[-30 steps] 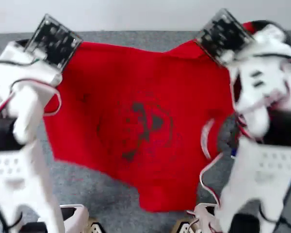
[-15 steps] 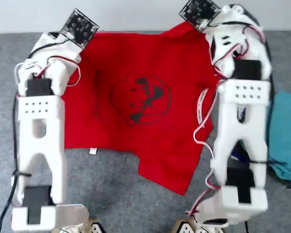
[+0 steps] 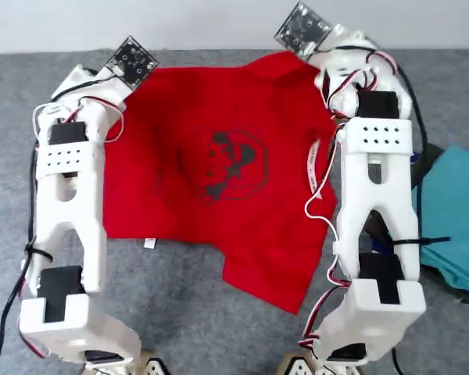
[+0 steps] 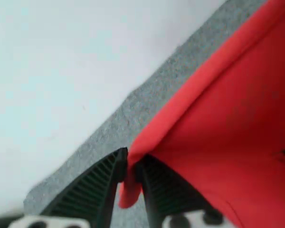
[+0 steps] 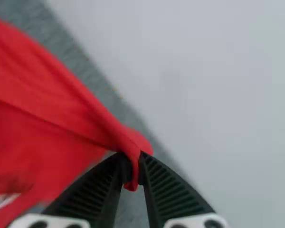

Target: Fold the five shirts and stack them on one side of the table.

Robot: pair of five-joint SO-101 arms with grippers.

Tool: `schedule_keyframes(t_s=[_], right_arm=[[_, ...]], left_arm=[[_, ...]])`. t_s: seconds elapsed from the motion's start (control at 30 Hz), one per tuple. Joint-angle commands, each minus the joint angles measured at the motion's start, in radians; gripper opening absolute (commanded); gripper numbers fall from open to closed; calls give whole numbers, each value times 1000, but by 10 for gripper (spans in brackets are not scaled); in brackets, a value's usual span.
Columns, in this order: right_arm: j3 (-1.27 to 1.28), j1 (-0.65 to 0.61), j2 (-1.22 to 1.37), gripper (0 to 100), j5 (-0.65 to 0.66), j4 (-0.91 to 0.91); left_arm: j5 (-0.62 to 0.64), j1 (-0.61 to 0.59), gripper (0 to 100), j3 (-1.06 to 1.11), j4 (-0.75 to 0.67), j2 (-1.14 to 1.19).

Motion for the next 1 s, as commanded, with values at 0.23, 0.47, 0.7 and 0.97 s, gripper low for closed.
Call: schedule_keyframes(t_s=[0.23,0.47,0.7,0.97], right_arm=[[-14,-5,-185,11,6,561],[-12,-67,-216,11,3,860],[44,-108,-239,11,-66,946],[404,-157,-461,11,-71,943]], left_arm=[[-123,-23,14,-5,400,-29],[-126,-17,14,-4,539,-26],[-253,-23,15,-2,715,-25],[-250,-61,15,130,554,-25]])
